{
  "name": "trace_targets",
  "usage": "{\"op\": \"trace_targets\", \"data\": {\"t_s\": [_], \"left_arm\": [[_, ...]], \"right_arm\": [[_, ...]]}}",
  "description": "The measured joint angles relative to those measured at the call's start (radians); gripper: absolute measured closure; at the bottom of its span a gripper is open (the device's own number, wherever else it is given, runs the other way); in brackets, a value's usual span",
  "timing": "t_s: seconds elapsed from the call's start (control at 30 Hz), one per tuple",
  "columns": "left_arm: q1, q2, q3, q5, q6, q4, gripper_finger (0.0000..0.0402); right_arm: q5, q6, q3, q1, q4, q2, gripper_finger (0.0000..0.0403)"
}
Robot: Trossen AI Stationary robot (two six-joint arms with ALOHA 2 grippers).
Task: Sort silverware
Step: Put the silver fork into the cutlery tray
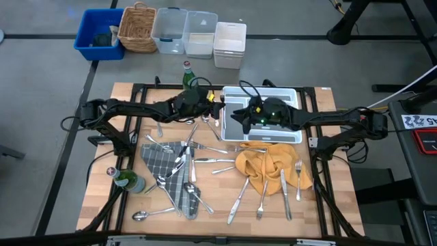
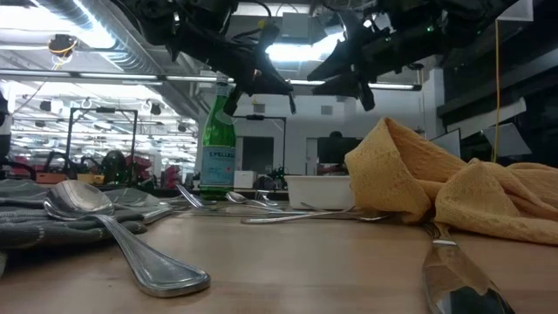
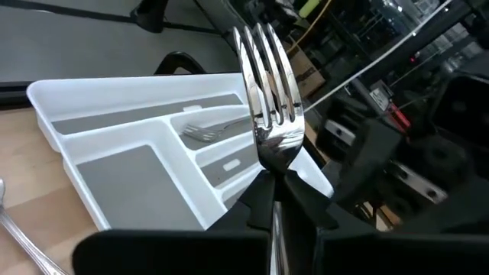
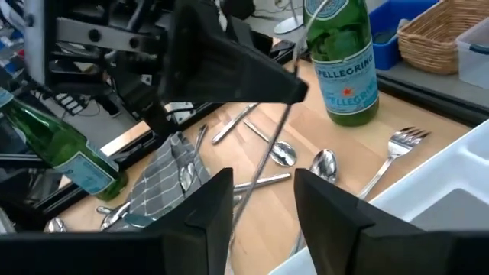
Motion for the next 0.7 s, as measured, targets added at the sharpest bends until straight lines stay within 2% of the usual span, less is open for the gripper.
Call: {"op": "trace_targets", "data": {"t_s": [0.27,0.53,0.7], "left_arm": [[-0.026,0.0,0.0,-0.053,-0.004,0.07,0.0398],[-0.051,0.0,0.0,-0.099,-0.025,0.105,0.0398],[-0.067,0.0,0.0,-0.144,-0.028,0.105,0.0398]], "right_arm": [[0.135,0.015,0.0,0.068,0.0,0.0,0.026],[0.14,0.015,0.0,0.073,0.001,0.0,0.026],[0.108,0.015,0.0,0.073,0.002,0.0,0.026]]}}
